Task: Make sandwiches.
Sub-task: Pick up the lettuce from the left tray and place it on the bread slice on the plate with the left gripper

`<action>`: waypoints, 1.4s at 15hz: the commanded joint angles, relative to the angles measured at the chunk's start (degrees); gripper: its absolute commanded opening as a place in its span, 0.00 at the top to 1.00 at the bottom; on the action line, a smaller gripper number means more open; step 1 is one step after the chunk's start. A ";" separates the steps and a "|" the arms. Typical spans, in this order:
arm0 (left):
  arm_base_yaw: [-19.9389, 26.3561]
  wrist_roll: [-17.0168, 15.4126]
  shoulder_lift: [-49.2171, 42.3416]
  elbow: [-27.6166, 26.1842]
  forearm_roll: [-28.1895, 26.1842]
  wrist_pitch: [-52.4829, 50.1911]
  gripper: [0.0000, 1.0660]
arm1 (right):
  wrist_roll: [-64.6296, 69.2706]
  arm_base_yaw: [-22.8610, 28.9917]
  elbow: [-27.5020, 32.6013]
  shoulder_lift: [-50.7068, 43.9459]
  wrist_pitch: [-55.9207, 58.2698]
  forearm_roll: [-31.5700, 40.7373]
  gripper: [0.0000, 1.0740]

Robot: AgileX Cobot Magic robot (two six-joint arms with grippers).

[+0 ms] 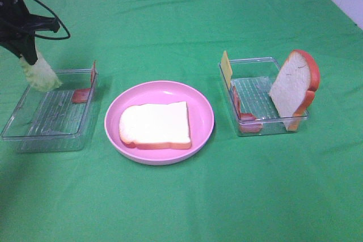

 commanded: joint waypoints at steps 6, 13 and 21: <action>-7.68 0.52 -14.09 -0.80 -5.96 5.56 1.00 | -0.86 0.00 0.06 -1.49 -0.74 -0.11 0.13; -22.12 1.49 -12.38 1.26 -13.52 3.95 1.00 | -0.86 0.00 0.06 -1.49 -0.74 -0.11 0.13; -25.90 13.46 -4.18 9.00 -28.19 -5.39 1.00 | -0.86 0.00 0.06 -1.49 -0.74 -0.11 0.13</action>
